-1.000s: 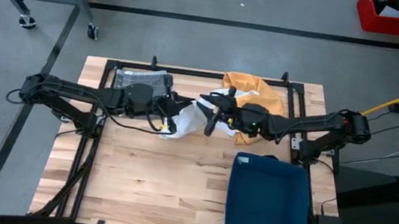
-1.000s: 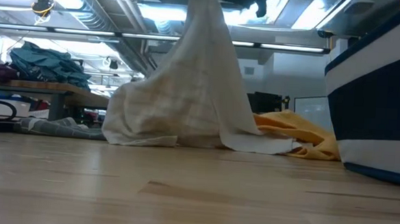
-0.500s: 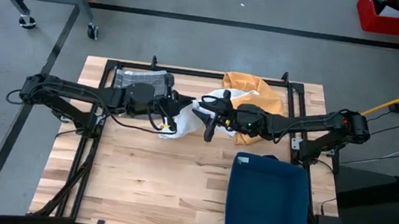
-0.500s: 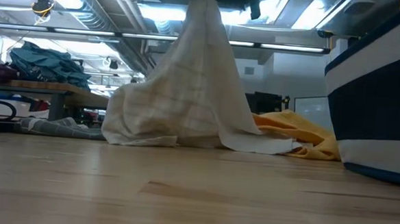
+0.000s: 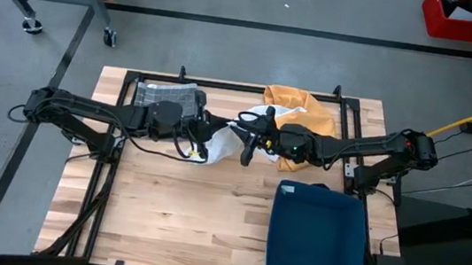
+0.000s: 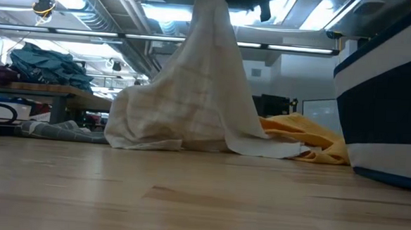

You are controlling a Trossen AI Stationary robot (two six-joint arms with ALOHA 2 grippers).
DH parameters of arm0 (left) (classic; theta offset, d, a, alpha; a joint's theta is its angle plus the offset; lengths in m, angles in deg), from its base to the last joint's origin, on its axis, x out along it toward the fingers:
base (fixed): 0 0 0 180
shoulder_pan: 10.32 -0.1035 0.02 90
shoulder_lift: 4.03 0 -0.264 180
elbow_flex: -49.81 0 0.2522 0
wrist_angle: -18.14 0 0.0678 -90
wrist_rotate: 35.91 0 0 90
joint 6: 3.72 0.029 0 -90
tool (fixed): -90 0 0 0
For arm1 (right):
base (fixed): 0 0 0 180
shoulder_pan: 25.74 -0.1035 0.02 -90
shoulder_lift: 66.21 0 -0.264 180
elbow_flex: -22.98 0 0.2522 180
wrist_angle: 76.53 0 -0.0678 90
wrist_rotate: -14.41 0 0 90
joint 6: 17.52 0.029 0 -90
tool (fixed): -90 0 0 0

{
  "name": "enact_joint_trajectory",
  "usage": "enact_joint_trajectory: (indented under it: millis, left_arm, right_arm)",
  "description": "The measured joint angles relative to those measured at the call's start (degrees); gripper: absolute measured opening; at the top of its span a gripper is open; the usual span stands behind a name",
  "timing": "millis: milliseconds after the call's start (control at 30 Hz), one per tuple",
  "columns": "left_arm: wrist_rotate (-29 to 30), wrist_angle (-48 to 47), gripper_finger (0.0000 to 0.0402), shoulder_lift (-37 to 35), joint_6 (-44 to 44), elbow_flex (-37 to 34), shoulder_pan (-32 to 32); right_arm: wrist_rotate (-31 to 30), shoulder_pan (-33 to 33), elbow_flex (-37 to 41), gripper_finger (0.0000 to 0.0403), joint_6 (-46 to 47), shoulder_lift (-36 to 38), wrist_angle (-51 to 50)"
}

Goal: Fold towel
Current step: Fold the white towel

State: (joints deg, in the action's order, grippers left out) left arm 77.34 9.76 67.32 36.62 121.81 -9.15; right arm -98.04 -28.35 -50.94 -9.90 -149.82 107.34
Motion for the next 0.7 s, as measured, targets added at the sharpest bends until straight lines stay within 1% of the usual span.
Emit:
enact_joint_trajectory:
  millis: [67, 100, 133, 200, 267, 333, 433, 500, 600, 700]
  left_arm:
    - [0.0, 0.0, 0.0000, 0.0, 0.9, 0.0, 0.0]
    - [0.0, 0.0, 0.0000, 0.0, 1.3, 0.0, 0.0]
    - [0.3, 0.0, 0.0001, 0.0, 2.0, 0.0, 0.0]
    - [2.8, 0.2, 0.0005, 0.0, 3.6, 0.0, 0.0]
    - [6.9, 0.4, 0.0012, 0.0, 4.8, 0.0, 0.0]
    - [11.1, 0.5, 0.0022, 0.0, 4.8, 0.0, 0.0]
    - [16.9, 1.2, 0.0046, -0.1, 4.1, 0.0, -0.1]
    - [19.1, 1.4, 0.0067, -0.1, 3.1, 0.0, -0.1]
    - [21.0, 1.2, 0.0103, -0.1, 0.1, 0.0, -0.6]
    - [24.8, 1.1, 0.0134, -0.1, -4.3, 0.0, -1.2]
  right_arm:
    - [-0.1, 0.0, 0.0, 0.0035, -0.6, 0.0, 0.0]
    - [-0.2, 0.0, 0.0, 0.0020, -1.1, 0.0, 0.0]
    - [-0.3, 0.0, 0.0, 0.0013, -2.1, 0.0, 0.0]
    - [-0.6, 0.0, 0.0, 0.0017, -3.2, 0.0, 0.4]
    - [-1.5, 0.0, -0.3, 0.0019, -3.4, 0.1, 0.1]
    - [-2.6, 0.0, -1.2, 0.0011, -4.1, 0.2, -0.6]
    - [-4.5, 0.0, -3.7, 0.0009, -8.6, 0.5, -1.8]
    - [-5.3, 0.0, -6.0, 0.0011, -10.1, 0.6, -3.2]
    - [-6.6, 0.0, -11.0, 0.0006, -14.1, 0.6, -9.4]
    - [-8.7, 0.0, -16.5, 0.0007, -15.8, 0.6, -17.3]
